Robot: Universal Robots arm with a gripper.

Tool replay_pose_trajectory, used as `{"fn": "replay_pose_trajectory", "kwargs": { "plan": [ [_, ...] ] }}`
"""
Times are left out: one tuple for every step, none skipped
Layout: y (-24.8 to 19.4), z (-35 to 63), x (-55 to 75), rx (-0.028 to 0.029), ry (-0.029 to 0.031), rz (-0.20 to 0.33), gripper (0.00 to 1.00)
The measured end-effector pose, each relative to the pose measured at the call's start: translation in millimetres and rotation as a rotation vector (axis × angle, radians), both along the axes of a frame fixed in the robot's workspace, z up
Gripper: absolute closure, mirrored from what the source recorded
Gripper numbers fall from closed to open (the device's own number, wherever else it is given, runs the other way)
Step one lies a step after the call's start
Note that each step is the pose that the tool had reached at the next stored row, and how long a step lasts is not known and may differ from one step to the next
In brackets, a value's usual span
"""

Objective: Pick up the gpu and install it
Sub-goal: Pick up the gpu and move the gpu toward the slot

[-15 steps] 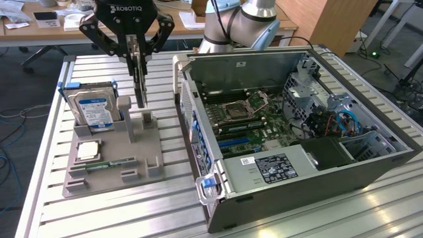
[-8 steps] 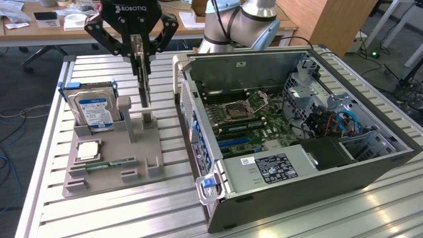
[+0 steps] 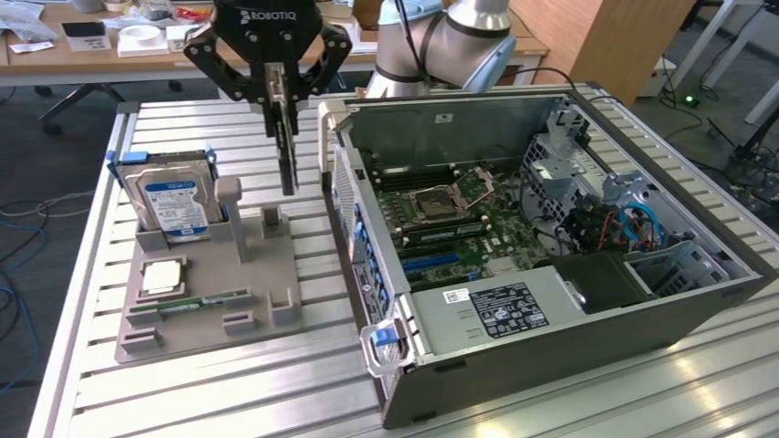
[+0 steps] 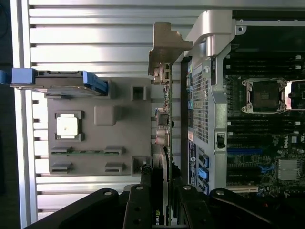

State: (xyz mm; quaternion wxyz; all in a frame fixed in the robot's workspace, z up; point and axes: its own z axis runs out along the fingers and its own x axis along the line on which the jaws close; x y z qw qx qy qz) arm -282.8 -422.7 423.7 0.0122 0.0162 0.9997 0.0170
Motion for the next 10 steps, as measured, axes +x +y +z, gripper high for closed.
{"fn": "replay_pose_trajectory", "kwargs": {
  "plan": [
    [0.0,0.0,2.6,0.0001,0.0000,0.000,0.74],
    [0.0,0.0,5.2,0.0000,-0.0001,0.000,0.74],
    [0.0,-0.1,7.2,0.0001,-0.0001,0.000,0.74],
    [0.0,-0.1,9.2,0.0000,-0.0001,0.000,0.74],
    [0.0,-0.1,11.0,0.0001,-0.0001,0.000,0.74],
    [0.0,0.0,13.0,0.0000,0.0000,0.000,0.74],
    [0.0,0.0,14.8,0.0000,0.0000,0.000,0.74],
    [0.0,-0.1,16.8,0.0000,-0.0001,0.000,0.74],
    [0.0,-0.1,18.8,0.0001,-0.0001,0.000,0.74],
    [0.0,0.0,20.6,0.0001,0.0000,0.000,0.74]
  ]
}}
